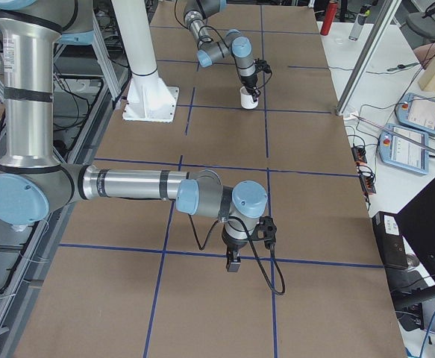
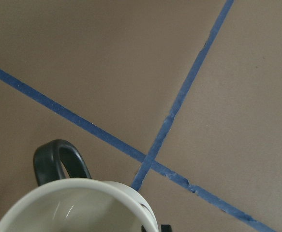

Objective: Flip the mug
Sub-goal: 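Lift the mug with the left gripper and rotate it upright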

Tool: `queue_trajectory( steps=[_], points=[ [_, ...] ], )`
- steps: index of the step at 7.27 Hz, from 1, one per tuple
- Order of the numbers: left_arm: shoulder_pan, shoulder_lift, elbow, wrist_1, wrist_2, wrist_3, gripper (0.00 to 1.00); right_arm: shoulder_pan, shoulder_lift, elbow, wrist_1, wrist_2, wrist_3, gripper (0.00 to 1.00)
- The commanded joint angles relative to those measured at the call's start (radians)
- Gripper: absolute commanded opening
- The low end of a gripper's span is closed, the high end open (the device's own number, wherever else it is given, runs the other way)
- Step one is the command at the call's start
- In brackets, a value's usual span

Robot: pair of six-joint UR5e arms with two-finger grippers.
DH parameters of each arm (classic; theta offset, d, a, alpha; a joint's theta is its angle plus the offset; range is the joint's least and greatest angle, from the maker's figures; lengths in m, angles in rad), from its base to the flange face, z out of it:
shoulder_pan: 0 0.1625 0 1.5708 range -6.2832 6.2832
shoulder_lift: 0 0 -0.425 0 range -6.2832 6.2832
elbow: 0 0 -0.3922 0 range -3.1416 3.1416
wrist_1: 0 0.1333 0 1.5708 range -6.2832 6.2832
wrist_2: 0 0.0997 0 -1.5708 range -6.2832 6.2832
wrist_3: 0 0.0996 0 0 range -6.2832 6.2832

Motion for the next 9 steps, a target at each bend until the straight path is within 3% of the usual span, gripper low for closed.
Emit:
queue_trajectory(
  steps=[1,4,7,8,9],
  points=[
    [0.008,-0.022,0.014,0.046,-0.004,0.000,0.00,0.000,0.000,0.000,0.000,0.000,0.000,1.00],
    [0.019,-0.064,0.089,0.043,0.002,-0.001,0.00,0.000,0.000,0.000,0.000,0.000,0.000,1.00],
    [0.030,-0.065,0.095,0.045,0.006,0.000,0.00,0.000,0.000,0.000,0.000,0.000,0.000,1.00],
    [0.031,-0.063,0.095,0.045,0.006,0.002,0.48,0.000,0.000,0.000,0.000,0.000,0.000,1.00],
    [0.032,-0.060,0.089,0.046,0.006,0.002,0.77,0.000,0.000,0.000,0.000,0.000,0.000,1.00]
  ],
)
